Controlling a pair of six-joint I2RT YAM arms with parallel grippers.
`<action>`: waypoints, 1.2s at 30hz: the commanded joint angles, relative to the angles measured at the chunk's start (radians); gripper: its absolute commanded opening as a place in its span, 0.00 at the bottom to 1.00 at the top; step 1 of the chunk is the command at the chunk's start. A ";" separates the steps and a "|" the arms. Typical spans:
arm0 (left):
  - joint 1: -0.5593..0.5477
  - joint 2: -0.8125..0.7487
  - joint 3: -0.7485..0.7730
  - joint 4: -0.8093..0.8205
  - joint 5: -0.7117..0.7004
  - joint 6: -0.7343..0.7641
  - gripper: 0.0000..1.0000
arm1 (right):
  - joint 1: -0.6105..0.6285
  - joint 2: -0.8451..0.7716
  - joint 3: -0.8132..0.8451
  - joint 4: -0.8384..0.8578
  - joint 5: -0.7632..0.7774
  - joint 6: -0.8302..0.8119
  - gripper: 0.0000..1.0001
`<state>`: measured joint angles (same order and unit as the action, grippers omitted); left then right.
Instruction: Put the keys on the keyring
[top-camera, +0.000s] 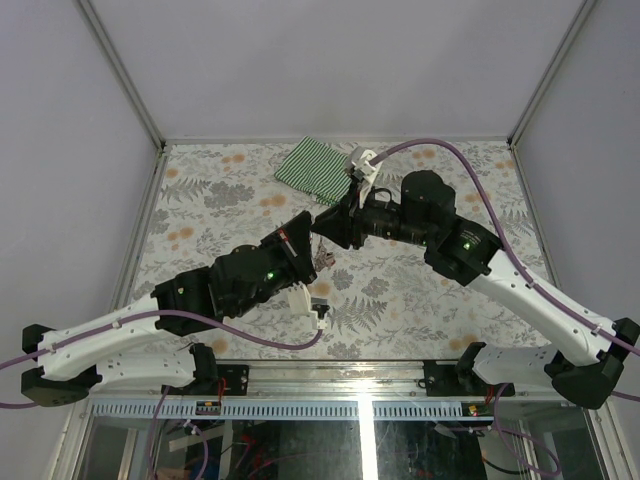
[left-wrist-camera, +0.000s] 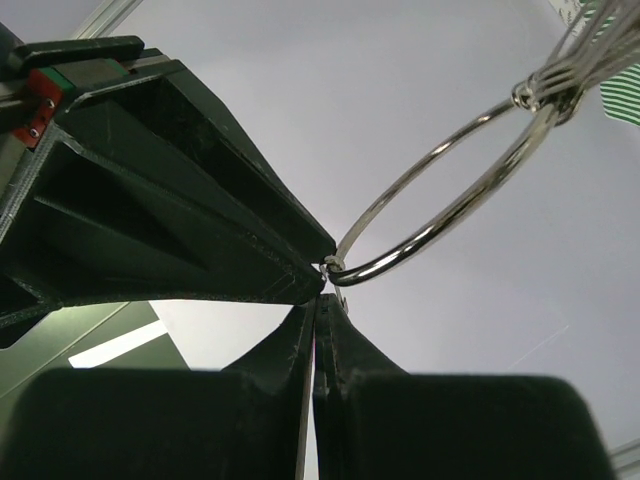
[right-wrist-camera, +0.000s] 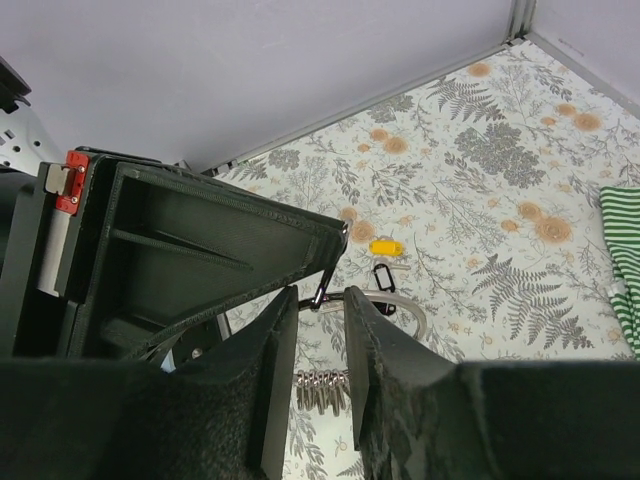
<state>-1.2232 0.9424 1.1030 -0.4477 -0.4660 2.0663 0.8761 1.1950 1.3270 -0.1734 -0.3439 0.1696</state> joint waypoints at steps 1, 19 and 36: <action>-0.009 -0.016 0.029 0.014 -0.041 0.095 0.00 | 0.000 0.017 0.053 0.064 -0.028 0.016 0.30; -0.016 -0.018 0.028 0.038 -0.035 0.081 0.00 | 0.000 0.013 0.041 0.083 -0.039 0.047 0.18; -0.015 -0.005 -0.022 0.234 -0.039 0.008 0.00 | -0.002 -0.305 -0.305 0.363 0.328 0.694 0.54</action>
<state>-1.2308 0.9375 1.0920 -0.3653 -0.4786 2.0720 0.8745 0.9215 1.0637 0.0113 -0.1116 0.6189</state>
